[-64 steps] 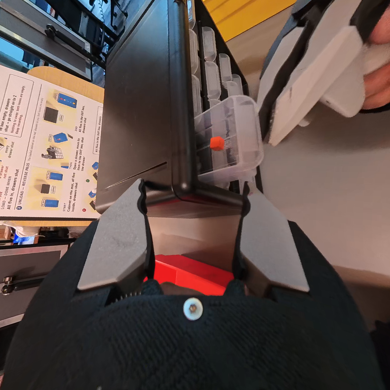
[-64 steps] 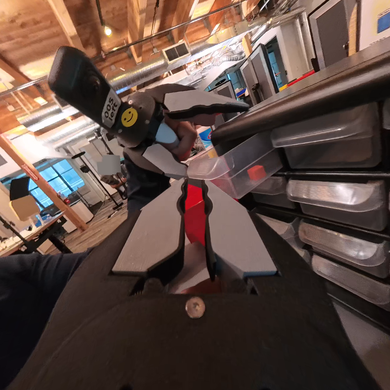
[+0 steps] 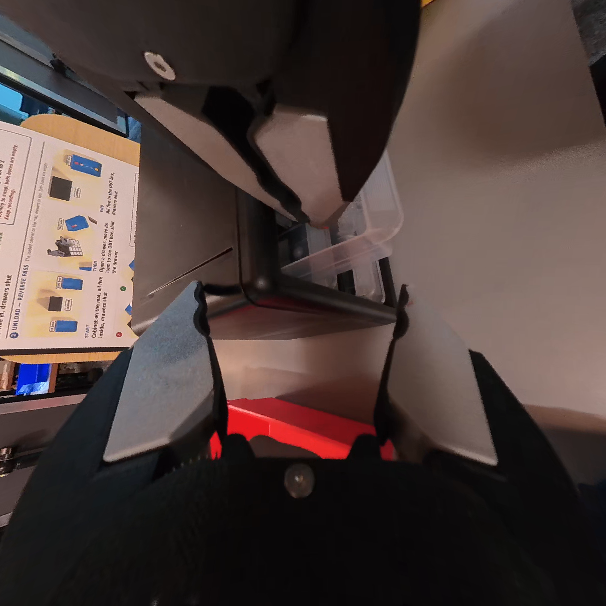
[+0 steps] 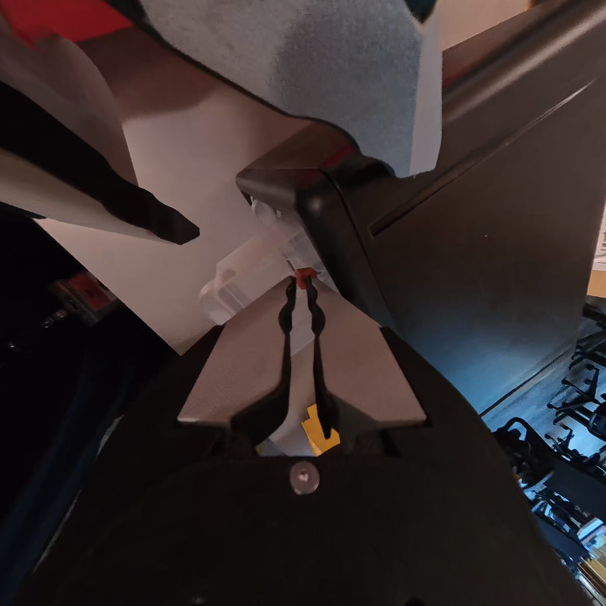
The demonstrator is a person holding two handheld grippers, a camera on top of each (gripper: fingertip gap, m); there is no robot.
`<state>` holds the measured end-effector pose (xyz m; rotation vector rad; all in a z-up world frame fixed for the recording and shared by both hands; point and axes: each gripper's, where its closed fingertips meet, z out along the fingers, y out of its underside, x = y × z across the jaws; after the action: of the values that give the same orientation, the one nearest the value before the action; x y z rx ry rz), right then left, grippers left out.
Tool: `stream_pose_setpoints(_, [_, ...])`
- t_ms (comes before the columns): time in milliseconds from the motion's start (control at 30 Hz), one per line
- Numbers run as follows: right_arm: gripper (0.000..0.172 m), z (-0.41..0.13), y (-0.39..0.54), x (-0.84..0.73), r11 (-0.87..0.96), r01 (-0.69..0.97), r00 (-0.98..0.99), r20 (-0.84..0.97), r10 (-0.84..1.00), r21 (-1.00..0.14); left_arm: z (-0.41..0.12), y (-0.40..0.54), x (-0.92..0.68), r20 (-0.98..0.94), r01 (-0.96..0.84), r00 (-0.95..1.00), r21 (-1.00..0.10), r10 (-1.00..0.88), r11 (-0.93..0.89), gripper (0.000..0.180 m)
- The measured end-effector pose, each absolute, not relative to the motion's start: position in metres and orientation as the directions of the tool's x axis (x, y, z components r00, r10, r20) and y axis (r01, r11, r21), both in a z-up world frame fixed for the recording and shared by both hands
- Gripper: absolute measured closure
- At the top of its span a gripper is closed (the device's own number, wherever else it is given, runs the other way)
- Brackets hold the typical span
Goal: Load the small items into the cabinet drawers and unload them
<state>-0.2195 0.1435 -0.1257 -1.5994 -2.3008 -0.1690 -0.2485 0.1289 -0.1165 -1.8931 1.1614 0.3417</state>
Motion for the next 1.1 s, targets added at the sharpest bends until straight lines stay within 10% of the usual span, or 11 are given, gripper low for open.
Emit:
stream_pose_setpoints(300, [0.150, -0.124, 0.123, -0.210, 0.236, 0.958, -0.229, 0.060, 0.972, -0.164, -0.117, 0.128, -0.249, -0.615, -0.830, 0.523, -0.524, -0.591, -0.190, 0.067])
stream_pose_setpoints(1100, [0.164, -0.131, 0.138, -0.209, 0.308, 0.940, -0.283, 0.171, 0.944, -0.144, -0.117, 0.128, -0.249, -0.623, -0.836, 0.520, -0.512, -0.584, -0.198, 0.068])
